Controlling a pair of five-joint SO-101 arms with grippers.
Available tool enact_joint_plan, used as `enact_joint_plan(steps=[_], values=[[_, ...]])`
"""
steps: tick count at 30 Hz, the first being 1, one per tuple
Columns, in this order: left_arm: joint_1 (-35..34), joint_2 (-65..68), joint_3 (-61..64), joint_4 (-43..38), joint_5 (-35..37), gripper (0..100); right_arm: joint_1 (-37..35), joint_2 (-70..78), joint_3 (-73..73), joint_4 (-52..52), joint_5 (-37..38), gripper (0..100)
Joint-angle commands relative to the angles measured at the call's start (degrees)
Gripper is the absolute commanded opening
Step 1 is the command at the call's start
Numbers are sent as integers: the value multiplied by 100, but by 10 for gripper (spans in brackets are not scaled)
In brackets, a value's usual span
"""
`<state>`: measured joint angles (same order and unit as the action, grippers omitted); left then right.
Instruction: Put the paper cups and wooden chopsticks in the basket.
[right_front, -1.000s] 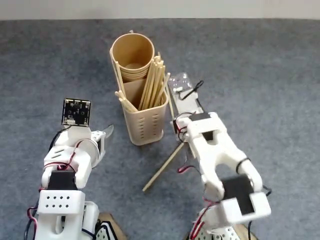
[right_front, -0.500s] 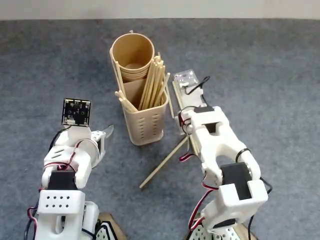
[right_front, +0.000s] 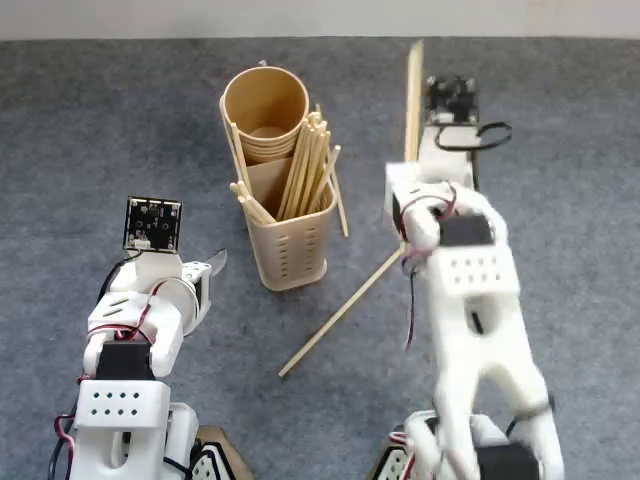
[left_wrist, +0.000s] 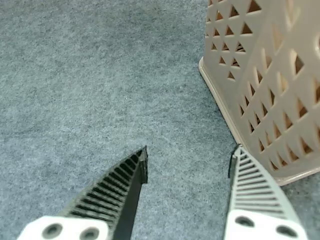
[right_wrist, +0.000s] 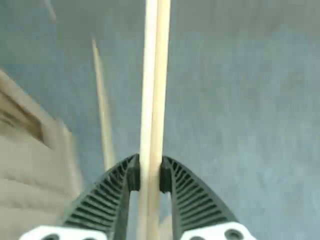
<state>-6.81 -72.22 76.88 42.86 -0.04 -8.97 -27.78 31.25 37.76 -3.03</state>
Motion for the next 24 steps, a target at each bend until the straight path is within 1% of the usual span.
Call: enact_joint_plan(steps=[1, 6, 9, 12, 16, 18, 22, 23, 24], values=[[48, -101, -31, -105, 35, 263, -884, -1385, -277, -1323, -176, 5], [57, -92, -31, -105, 35, 263, -1947, -1490, -242, -3055, -167, 5], [57, -84, -31, -105, 35, 263, -2466, -1481, -57, -3635, -167, 5], [57, -84, -31, -105, 35, 263, -2642, -1481, 330, -3899, -167, 5], [57, -84, -31, -105, 35, 263, -2633, -1481, 831, -4136, -167, 8], [57, -84, -31, -105, 35, 263, -2633, -1481, 1007, -4136, -176, 41], [57, -84, -31, -105, 35, 263, -2633, -1525, 1086, -4110, -176, 204], [57, -75, -31, -105, 35, 263, -2633, -1543, 1086, -4110, -176, 228], [57, -75, -31, -105, 35, 263, -2633, -1552, 1077, -4101, -176, 231]])
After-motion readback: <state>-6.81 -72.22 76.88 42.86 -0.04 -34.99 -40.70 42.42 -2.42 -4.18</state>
